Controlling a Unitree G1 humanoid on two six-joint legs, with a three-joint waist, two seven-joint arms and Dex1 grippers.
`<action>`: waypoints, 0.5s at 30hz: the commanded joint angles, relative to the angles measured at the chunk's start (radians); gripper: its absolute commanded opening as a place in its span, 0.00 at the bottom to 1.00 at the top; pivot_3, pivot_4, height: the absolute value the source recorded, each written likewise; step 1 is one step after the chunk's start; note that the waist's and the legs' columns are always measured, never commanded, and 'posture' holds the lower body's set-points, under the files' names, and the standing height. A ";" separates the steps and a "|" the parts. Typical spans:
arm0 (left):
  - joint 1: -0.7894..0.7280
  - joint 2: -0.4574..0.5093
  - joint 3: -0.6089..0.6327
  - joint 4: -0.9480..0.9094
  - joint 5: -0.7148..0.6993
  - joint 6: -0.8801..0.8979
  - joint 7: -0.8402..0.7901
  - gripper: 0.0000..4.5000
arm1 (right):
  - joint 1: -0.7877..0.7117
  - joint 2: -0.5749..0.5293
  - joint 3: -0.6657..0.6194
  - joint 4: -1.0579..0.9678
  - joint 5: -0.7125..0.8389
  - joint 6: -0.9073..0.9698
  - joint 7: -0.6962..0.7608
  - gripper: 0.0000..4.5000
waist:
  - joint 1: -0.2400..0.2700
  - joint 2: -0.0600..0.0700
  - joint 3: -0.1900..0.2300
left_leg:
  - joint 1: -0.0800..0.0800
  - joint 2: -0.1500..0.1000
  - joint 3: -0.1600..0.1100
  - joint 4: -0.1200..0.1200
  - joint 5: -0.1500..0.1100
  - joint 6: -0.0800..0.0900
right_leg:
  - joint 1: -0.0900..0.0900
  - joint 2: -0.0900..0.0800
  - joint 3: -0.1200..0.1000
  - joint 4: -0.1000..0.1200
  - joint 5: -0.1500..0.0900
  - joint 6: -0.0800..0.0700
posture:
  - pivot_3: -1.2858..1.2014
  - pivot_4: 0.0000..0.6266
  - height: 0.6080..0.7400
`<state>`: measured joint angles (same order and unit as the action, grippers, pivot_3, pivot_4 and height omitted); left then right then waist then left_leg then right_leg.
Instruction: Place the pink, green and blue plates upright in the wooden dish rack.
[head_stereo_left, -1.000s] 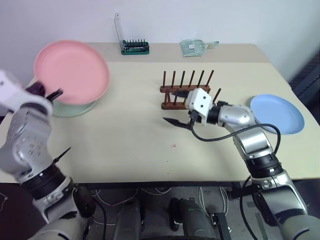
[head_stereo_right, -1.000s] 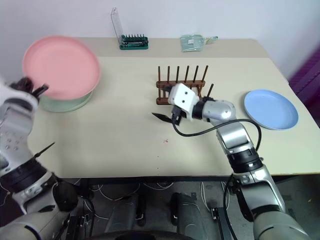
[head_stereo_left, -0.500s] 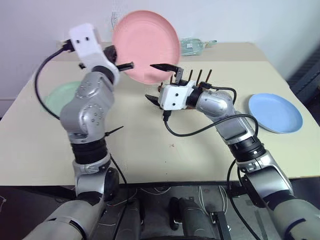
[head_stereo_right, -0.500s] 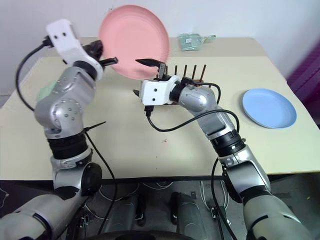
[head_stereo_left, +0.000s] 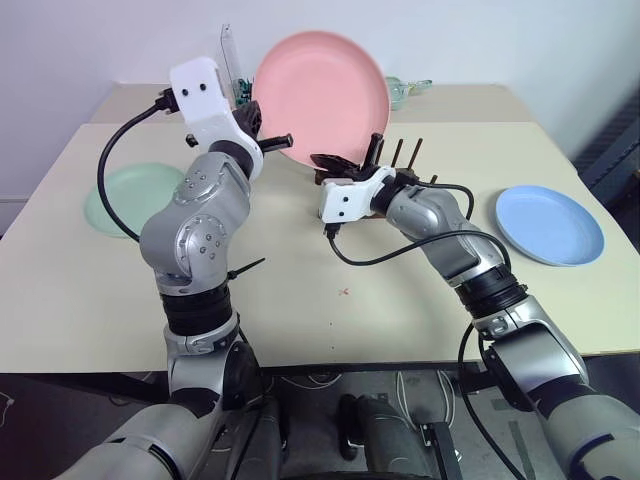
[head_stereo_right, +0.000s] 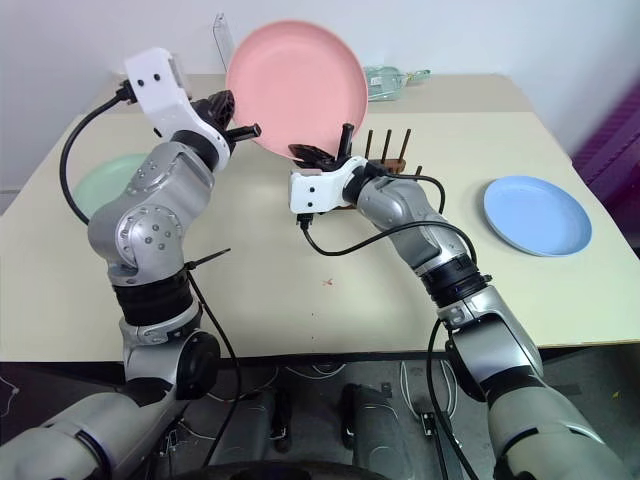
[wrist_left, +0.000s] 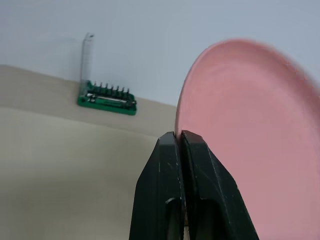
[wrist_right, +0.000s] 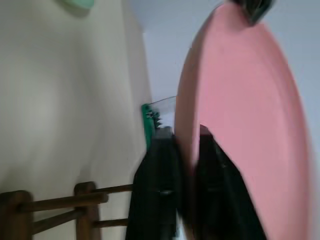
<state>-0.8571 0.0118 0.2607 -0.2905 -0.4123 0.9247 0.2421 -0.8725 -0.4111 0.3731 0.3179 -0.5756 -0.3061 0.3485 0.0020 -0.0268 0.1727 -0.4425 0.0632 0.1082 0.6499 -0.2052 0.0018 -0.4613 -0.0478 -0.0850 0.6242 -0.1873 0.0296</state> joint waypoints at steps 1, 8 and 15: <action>-0.021 -0.049 0.066 -0.043 -0.076 -0.039 0.004 0.13 | -0.039 -0.012 -0.025 -0.002 -0.018 -0.002 -0.040 0.00 | 0.000 0.000 0.000 | 0.000 0.000 0.000 0.000 0.000 0.000 | 0.000 0.000 0.000 0.000 0.000 0.000 | 0.52 0.24 0.92; -0.096 0.007 0.212 0.114 -0.087 -0.224 0.030 0.65 | -0.030 -0.057 -0.075 -0.005 0.009 -0.002 -0.057 0.00 | 0.003 0.000 0.000 | 0.000 0.000 0.000 0.000 0.000 0.000 | 0.000 0.000 0.000 0.000 0.000 0.001 | 0.52 0.24 0.92; -0.041 0.263 -0.019 0.277 0.017 -0.271 -0.278 0.65 | 0.028 -0.086 -0.306 -0.122 0.374 0.121 0.082 0.00 | 0.007 0.000 0.001 | 0.000 0.000 0.002 0.000 0.000 0.000 | 0.001 0.000 -0.001 -0.001 0.001 -0.001 | 0.52 0.24 0.92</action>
<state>-0.9006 0.2612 0.3278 -0.0096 -0.4248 0.6680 0.0502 -0.8289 -0.4913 0.1433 0.2699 -0.3113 -0.2200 0.3981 0.0095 -0.0271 0.1732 -0.4427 0.0630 0.1109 0.6493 -0.2051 0.0017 -0.4608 -0.0477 -0.0856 0.6231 -0.1858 0.0275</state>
